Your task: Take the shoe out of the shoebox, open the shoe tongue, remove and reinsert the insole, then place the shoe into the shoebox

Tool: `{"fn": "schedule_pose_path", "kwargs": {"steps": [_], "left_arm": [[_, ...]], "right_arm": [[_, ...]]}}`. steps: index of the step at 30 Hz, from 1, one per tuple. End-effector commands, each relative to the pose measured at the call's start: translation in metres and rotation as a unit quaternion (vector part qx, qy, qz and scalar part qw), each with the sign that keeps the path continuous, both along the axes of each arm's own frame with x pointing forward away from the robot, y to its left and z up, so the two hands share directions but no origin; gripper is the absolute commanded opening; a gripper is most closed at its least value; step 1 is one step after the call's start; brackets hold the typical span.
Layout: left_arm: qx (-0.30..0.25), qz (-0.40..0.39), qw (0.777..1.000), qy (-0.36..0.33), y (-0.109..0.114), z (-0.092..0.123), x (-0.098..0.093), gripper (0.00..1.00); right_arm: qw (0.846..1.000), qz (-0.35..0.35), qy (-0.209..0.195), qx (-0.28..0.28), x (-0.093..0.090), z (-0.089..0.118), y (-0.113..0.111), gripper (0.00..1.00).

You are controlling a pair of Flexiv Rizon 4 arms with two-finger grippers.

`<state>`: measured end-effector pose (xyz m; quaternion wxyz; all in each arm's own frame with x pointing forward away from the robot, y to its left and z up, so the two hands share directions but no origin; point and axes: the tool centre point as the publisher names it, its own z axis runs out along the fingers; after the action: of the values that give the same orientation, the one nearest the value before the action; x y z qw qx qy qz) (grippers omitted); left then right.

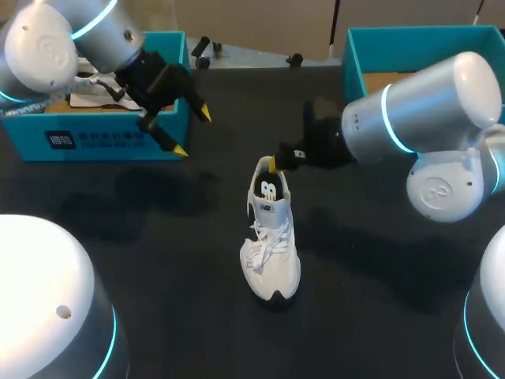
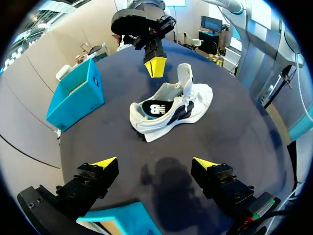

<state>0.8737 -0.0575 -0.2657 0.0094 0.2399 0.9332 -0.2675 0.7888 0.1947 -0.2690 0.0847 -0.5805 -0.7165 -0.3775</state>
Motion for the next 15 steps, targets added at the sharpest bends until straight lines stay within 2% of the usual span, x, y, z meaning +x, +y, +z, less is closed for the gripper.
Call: {"fn": "schedule_pose_path", "kwargs": {"steps": [1, 7, 13, 15], "left_arm": [[0.015, 0.001, 1.000, -0.006, 0.014, 0.014, 0.010, 1.00], [0.029, 0.016, 0.999, -0.021, 0.032, 0.022, 0.023, 1.00], [0.035, 0.014, 0.999, -0.031, 0.041, 0.034, 0.027, 1.00], [0.038, 0.014, 0.999, -0.035, 0.044, 0.039, 0.027, 1.00]], "right_arm": [[0.994, -0.048, -0.005, -0.094, -0.001, 0.002, 0.003, 0.00], [0.994, -0.048, -0.005, -0.094, -0.001, 0.002, 0.003, 0.00], [0.994, -0.048, -0.005, -0.094, -0.001, 0.002, 0.003, 0.00], [0.991, -0.066, 0.000, -0.118, 0.001, -0.004, 0.004, 0.00]]}}
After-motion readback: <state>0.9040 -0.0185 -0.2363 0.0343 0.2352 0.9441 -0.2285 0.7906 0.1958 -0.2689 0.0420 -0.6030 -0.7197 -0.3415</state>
